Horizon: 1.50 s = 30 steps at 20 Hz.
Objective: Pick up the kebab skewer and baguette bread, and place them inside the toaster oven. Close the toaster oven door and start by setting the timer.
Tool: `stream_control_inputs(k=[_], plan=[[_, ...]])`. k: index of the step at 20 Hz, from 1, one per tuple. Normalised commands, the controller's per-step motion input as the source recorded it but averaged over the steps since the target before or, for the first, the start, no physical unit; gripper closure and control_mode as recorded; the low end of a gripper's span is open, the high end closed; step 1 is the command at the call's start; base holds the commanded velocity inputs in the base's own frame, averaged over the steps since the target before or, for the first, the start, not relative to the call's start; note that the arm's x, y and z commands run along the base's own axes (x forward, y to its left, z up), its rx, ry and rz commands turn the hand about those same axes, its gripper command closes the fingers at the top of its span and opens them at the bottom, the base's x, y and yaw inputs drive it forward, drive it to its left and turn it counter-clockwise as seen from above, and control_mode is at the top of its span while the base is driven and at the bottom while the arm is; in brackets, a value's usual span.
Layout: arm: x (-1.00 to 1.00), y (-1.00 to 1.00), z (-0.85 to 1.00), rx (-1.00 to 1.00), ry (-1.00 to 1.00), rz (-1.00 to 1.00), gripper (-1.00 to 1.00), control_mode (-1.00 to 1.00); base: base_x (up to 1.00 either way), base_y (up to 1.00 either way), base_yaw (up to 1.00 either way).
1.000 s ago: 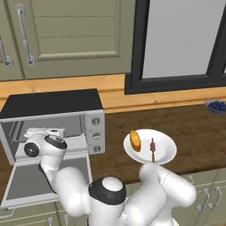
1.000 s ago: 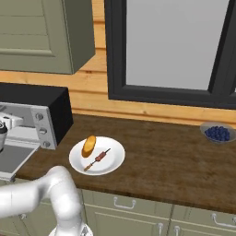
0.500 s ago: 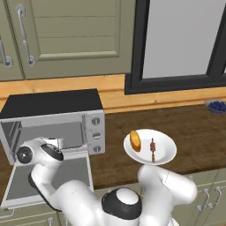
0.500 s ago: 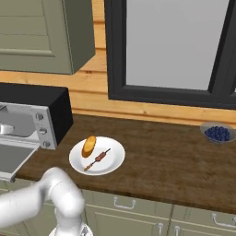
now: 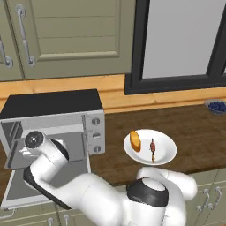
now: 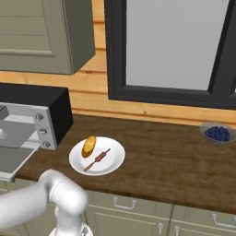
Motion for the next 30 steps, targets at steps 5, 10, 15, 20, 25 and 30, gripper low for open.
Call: stream_control_inputs(k=[5, 10, 15, 20, 25, 30], plan=[[-0.77, -0.01, 0.66, 0.02, 0.30, 0.02, -1.00, -1.00, 0.00, 0.00, 0.00], [-1.00, -0.20, 1.00, 0.01, 0.09, 0.00, -1.00, -1.00, 0.00, 0.00, 0.00], [-0.63, -0.98, 0.39, 0.00, 0.00, -0.03, -1.00, -1.00, 0.00, 0.00, 0.00], [-0.12, -1.00, 0.15, 0.00, 0.03, -0.02, -1.00, -1.00, 0.00, 0.00, 0.00], [-0.01, -1.00, 0.03, 0.00, 0.10, 0.00, -1.00, -1.00, 0.00, 0.00, 0.00], [0.00, -1.00, 0.01, 0.00, 0.17, 0.00, -1.00, -1.00, 0.00, 0.00, 0.00]])
